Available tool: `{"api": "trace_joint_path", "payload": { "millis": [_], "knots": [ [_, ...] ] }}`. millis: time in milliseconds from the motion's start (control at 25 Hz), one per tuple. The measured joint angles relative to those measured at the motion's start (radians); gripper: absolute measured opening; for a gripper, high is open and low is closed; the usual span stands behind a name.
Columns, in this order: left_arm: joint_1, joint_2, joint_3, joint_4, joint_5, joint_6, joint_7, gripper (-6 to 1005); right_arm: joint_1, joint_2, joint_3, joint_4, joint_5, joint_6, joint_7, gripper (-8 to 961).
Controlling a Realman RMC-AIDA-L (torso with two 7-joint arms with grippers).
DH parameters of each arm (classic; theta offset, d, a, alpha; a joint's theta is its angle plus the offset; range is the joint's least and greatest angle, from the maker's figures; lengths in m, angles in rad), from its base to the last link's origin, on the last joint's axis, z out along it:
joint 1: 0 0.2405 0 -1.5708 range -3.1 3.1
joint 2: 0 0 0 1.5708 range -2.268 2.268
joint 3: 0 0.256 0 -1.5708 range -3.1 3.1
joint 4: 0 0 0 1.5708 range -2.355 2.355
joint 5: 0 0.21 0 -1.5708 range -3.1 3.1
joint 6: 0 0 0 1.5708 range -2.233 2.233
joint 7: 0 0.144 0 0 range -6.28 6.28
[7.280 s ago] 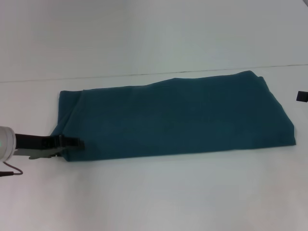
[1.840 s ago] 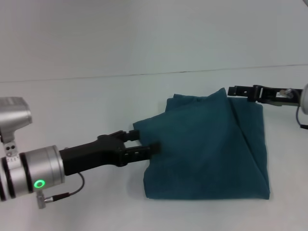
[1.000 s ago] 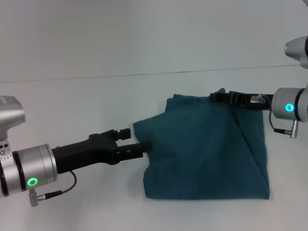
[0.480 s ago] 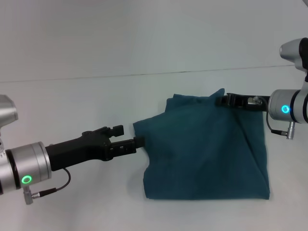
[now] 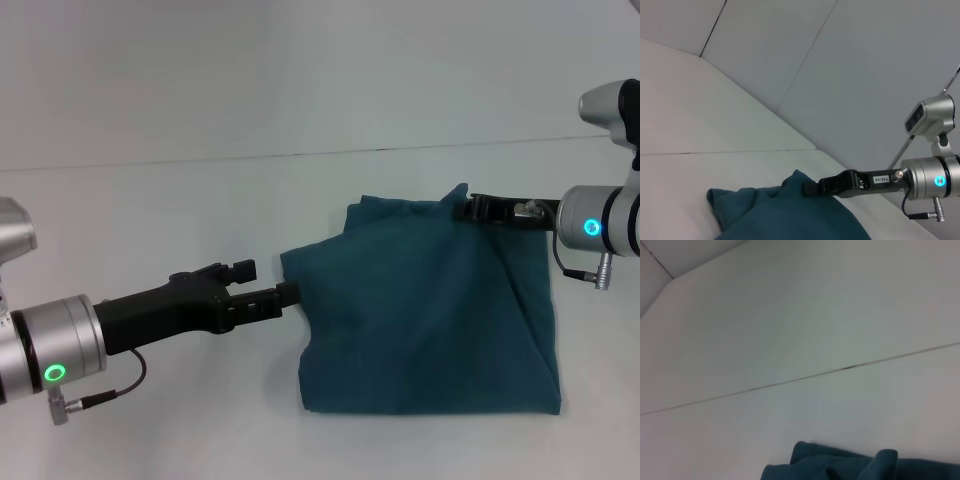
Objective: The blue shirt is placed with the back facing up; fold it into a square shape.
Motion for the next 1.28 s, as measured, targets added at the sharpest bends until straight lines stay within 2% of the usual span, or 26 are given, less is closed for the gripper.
{"api": "trace_joint_path", "payload": {
  "millis": [200, 600, 880, 1280],
  "knots": [
    [0.000, 0.000, -0.003, 0.000, 0.001, -0.001, 0.000, 962, -0.010, 0.006, 0.007, -0.011, 0.064, -0.046, -0.082, 18],
    [0.002, 0.000, -0.016, 0.000, 0.002, -0.006, 0.005, 962, -0.028, 0.019, 0.008, -0.062, 0.212, -0.247, -0.240, 25],
    [0.006, 0.000, -0.032, 0.000, 0.002, -0.003, 0.011, 962, -0.070, 0.027, 0.009, -0.119, 0.320, -0.387, -0.317, 29],
    [0.000, 0.001, -0.033, 0.000, 0.002, -0.006, 0.013, 963, -0.139, 0.028, 0.010, -0.172, 0.462, -0.488, -0.424, 36]
  ]
}}
